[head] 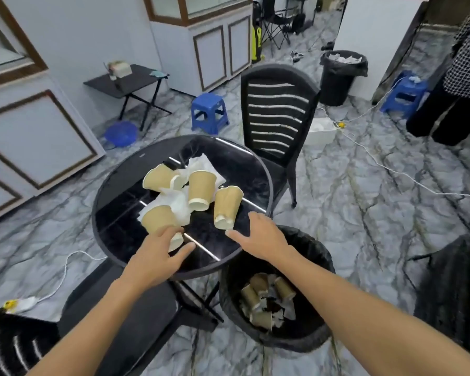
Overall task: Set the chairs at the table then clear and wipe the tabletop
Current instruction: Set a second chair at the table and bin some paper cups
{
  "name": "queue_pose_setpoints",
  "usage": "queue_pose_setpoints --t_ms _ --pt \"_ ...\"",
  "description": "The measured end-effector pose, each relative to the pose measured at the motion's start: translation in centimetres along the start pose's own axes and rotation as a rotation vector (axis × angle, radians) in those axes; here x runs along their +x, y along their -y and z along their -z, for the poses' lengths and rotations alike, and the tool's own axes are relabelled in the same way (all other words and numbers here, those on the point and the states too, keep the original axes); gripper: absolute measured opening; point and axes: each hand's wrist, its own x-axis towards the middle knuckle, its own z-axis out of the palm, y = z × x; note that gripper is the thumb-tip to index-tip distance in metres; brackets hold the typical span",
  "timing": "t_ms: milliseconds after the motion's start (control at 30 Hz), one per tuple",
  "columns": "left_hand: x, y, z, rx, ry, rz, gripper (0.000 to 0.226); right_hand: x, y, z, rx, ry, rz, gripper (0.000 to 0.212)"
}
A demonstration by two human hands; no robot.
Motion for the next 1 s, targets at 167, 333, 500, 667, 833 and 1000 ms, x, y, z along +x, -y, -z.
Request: queue_pose_setpoints --t_ms 167,333,500,667,833,1000 --pt "0.7 1.2 -0.5 -0.01 -0.059 0.115 0.065 2.5 0.8 -0.8 -0.012 0.008 0.006 0.073" --pt "2.3 1.7 -1.2 -0.022 -0.152 0.175 0.064 4.7 2.1 -1.5 -0.035 -0.04 -0.033 0.081" --pt "4.4 2.2 -2.1 -0.055 -0.204 0.173 0.061 7.2 3.5 -3.0 -0.075 -0.101 -0.115 0.093" --pt "5.9 2.6 -3.1 -0.08 -0.24 0.184 0.058 8.7 4.3 -4.3 -0.055 -0.17 -0.178 0.095" --pt "6.0 3.1 -4.1 -0.087 -0.29 0.157 0.066 9.0 3.7 -5.0 0.014 -0.171 -0.156 0.094" --pt "6.0 3.3 -4.5 -0.128 -0.347 0.137 0.069 8.8 3.3 -5.6 0.145 -0.172 -0.123 0.087"
